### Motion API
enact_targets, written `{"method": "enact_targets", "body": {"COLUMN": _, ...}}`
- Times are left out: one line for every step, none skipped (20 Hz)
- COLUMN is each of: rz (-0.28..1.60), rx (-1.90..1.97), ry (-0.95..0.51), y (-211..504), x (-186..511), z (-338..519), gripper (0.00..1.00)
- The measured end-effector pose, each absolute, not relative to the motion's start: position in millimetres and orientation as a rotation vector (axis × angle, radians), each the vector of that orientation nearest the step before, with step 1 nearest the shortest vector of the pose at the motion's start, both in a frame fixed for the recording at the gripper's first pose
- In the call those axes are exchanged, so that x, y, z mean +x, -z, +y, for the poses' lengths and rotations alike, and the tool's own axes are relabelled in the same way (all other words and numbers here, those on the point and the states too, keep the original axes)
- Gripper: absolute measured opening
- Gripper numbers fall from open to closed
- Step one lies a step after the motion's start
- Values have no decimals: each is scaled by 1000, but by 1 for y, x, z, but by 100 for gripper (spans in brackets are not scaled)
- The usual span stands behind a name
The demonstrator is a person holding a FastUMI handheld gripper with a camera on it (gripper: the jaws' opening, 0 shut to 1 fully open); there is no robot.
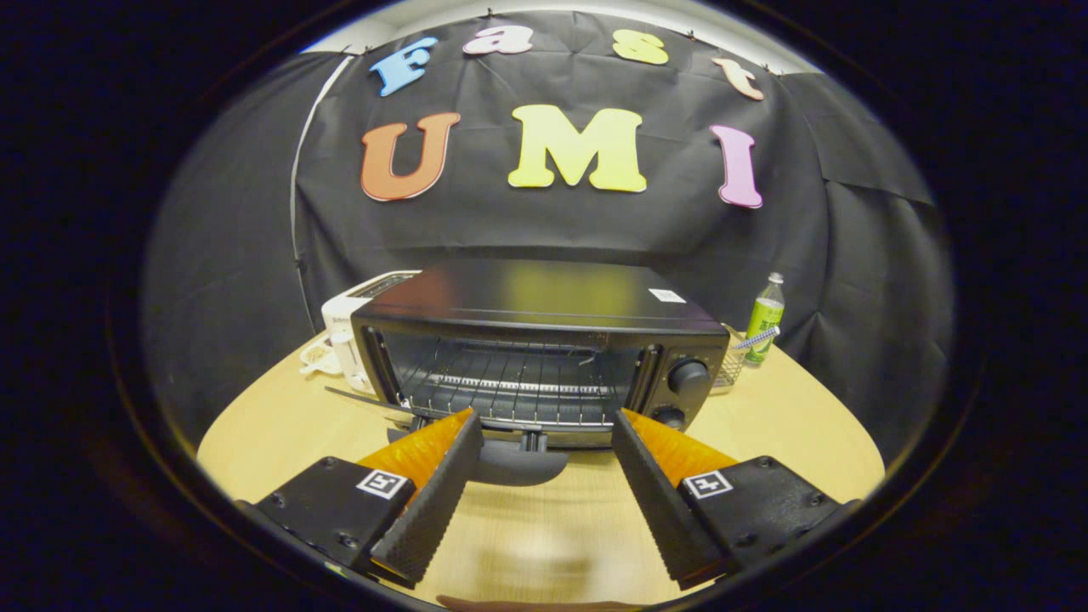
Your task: Open the toaster oven, put the food inside, and close the toaster oven door.
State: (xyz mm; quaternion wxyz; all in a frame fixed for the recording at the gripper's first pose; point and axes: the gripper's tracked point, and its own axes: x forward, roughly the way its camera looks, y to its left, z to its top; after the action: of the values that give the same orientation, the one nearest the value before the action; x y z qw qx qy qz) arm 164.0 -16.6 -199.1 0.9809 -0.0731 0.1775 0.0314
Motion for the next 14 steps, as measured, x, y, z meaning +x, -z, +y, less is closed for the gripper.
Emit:
{"method": "enact_targets", "body": {"rz": 359, "rx": -151, "ry": -63, "y": 204, "x": 159, "z": -18, "gripper": 100}}
{"method": "enact_targets", "body": {"rz": 364, "rx": -157, "ry": -63, "y": 208, "x": 154, "z": -18, "gripper": 100}}
{"method": "enact_targets", "body": {"rz": 369, "rx": -160, "ry": -64, "y": 213, "x": 149, "z": -19, "gripper": 100}}
{"method": "enact_targets", "body": {"rz": 377, "rx": -160, "ry": -67, "y": 218, "x": 144, "z": -20, "gripper": 100}}
{"method": "enact_targets", "body": {"rz": 385, "rx": -160, "ry": -71, "y": 223, "x": 140, "z": -21, "gripper": 100}}
{"method": "enact_targets", "body": {"rz": 393, "rx": -162, "ry": -77, "y": 227, "x": 136, "z": -21, "gripper": 100}}
{"method": "enact_targets", "body": {"rz": 402, "rx": -158, "ry": -82, "y": 233, "x": 133, "z": -23, "gripper": 100}}
{"method": "enact_targets", "body": {"rz": 415, "rx": -155, "ry": -88, "y": 240, "x": 129, "z": -24, "gripper": 100}}
{"method": "enact_targets", "body": {"rz": 427, "rx": -156, "ry": -92, "y": 246, "x": 125, "z": -25, "gripper": 100}}
{"method": "enact_targets", "body": {"rz": 438, "rx": -161, "ry": -96, "y": 252, "x": 121, "z": -26, "gripper": 100}}
{"method": "enact_targets", "body": {"rz": 449, "rx": -162, "ry": -98, "y": 259, "x": 118, "z": -27, "gripper": 100}}
{"method": "enact_targets", "body": {"rz": 463, "rx": -159, "ry": -101, "y": 265, "x": 116, "z": -28, "gripper": 100}}
{"method": "enact_targets", "body": {"rz": 480, "rx": -143, "ry": -107, "y": 271, "x": 114, "z": -29, "gripper": 100}}
{"method": "enact_targets", "body": {"rz": 508, "rx": -111, "ry": -114, "y": 279, "x": 112, "z": -31, "gripper": 100}}
